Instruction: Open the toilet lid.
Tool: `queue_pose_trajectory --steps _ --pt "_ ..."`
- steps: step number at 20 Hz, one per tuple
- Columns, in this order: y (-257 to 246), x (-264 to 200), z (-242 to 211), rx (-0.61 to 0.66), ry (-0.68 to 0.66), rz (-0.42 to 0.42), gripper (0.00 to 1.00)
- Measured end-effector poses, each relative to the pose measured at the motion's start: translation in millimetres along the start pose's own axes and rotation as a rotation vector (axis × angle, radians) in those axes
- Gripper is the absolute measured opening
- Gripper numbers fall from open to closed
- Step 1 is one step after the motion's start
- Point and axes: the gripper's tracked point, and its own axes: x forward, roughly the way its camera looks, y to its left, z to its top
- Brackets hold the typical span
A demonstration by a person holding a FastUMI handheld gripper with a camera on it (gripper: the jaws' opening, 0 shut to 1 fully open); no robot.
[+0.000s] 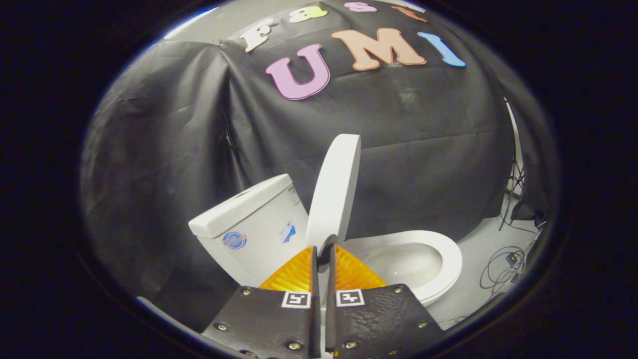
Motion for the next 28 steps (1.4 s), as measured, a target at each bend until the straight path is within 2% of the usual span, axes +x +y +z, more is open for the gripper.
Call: queue_pose_trajectory --steps 6,14,18,28 --pt "10.7 5.2 3.3 -0.077 -0.012 -0.037 0.04" --pt "19.4 9.8 5.7 -0.09 -0.037 -0.095 0.04" --pt "25.0 11.4 5.5 -0.055 -0.035 -0.095 0.04" --pt "46.5 18.9 10.5 -0.069 -0.066 -0.091 0.05"
